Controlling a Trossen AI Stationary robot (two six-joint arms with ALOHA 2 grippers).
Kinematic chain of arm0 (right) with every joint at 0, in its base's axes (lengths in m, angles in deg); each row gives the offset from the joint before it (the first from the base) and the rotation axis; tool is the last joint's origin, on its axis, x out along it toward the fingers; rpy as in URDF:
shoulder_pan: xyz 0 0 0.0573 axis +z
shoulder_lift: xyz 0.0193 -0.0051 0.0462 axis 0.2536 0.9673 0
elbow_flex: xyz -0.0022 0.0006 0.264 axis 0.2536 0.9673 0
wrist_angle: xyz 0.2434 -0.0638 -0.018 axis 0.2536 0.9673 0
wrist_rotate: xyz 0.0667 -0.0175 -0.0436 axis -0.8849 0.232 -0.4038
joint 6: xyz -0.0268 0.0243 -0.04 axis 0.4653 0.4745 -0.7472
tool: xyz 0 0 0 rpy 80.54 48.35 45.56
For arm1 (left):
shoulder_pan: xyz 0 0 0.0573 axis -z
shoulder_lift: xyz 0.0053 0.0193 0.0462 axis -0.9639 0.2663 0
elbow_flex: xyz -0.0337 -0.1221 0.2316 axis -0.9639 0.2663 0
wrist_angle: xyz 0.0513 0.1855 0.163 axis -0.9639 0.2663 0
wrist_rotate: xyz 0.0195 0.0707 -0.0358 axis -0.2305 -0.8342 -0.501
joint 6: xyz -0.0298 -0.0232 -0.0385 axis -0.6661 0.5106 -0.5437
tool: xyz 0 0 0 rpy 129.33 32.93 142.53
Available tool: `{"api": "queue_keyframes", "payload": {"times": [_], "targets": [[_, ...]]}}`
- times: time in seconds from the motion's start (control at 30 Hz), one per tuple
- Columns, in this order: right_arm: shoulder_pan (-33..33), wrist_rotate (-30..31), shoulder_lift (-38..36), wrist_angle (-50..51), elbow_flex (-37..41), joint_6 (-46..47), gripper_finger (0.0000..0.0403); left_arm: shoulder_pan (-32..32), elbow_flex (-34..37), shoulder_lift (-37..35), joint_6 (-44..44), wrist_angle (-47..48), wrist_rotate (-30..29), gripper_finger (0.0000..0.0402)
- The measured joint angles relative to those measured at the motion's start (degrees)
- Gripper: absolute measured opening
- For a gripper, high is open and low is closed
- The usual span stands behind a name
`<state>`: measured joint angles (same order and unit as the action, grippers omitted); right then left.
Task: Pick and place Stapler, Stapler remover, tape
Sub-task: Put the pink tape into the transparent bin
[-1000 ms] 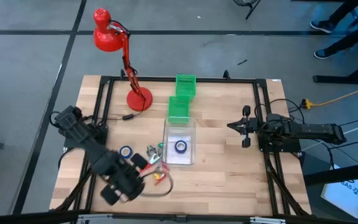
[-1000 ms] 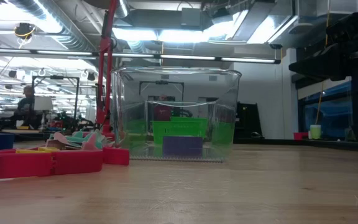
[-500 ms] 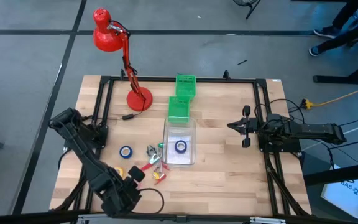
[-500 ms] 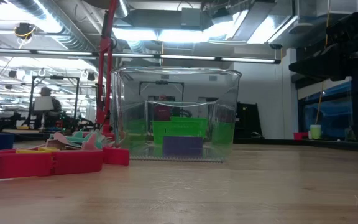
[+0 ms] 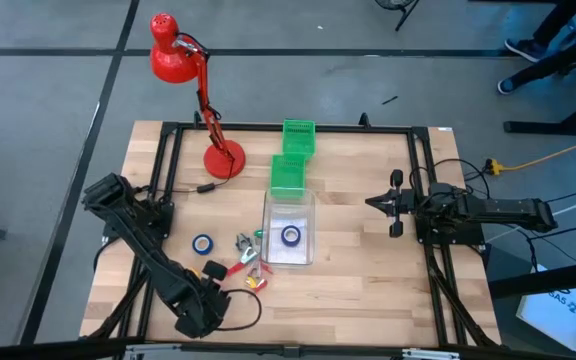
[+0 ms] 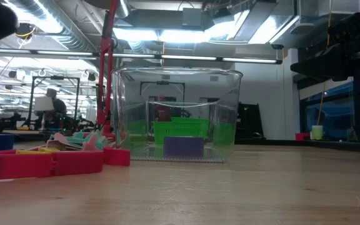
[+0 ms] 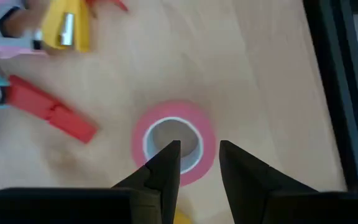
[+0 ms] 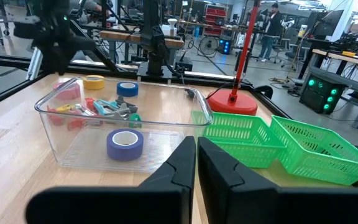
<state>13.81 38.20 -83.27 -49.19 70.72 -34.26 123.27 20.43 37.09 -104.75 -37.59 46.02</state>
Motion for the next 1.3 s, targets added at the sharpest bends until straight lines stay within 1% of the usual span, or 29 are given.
{"api": "queue_keyframes", "payload": {"times": [0.17,0.23,0.33,0.43,0.73,0.93,1.03,1.17,1.3], "targets": [[-0.02,0.00,0.00,0.01,0.00,-0.02,0.0021,1.22,3.85,0.00,-2.67,-7.73,-0.01,0.0107],[0.00,-0.01,0.00,0.00,0.00,0.00,0.0021,1.54,5.09,0.00,-4.28,-9.12,-0.39,0.0105],[0.00,-0.02,0.00,0.00,0.00,0.00,0.0021,1.67,6.82,0.00,-7.57,-9.20,-2.87,0.0105],[0.00,-0.01,0.01,0.00,0.00,0.00,0.0021,1.65,7.96,0.00,-9.80,-10.28,-2.89,0.0104],[0.00,-0.02,0.01,0.00,0.00,-0.01,0.0021,1.72,8.23,0.46,-11.18,-13.22,-2.57,0.0103],[-0.01,-0.01,0.00,0.02,0.00,-0.01,0.0021,1.70,8.22,4.03,-11.15,-13.19,-2.49,0.0102],[-0.02,0.00,0.02,0.02,0.00,0.00,0.0021,1.70,8.09,4.50,-11.21,-13.21,-2.69,0.0099],[-0.01,-0.02,0.01,0.02,0.00,0.00,0.0021,1.70,8.09,4.50,-11.86,-13.25,-2.73,0.0084],[0.00,-0.02,0.00,0.00,0.00,0.00,0.0021,1.70,7.64,4.50,-12.01,-12.75,-2.49,0.0059]]}}
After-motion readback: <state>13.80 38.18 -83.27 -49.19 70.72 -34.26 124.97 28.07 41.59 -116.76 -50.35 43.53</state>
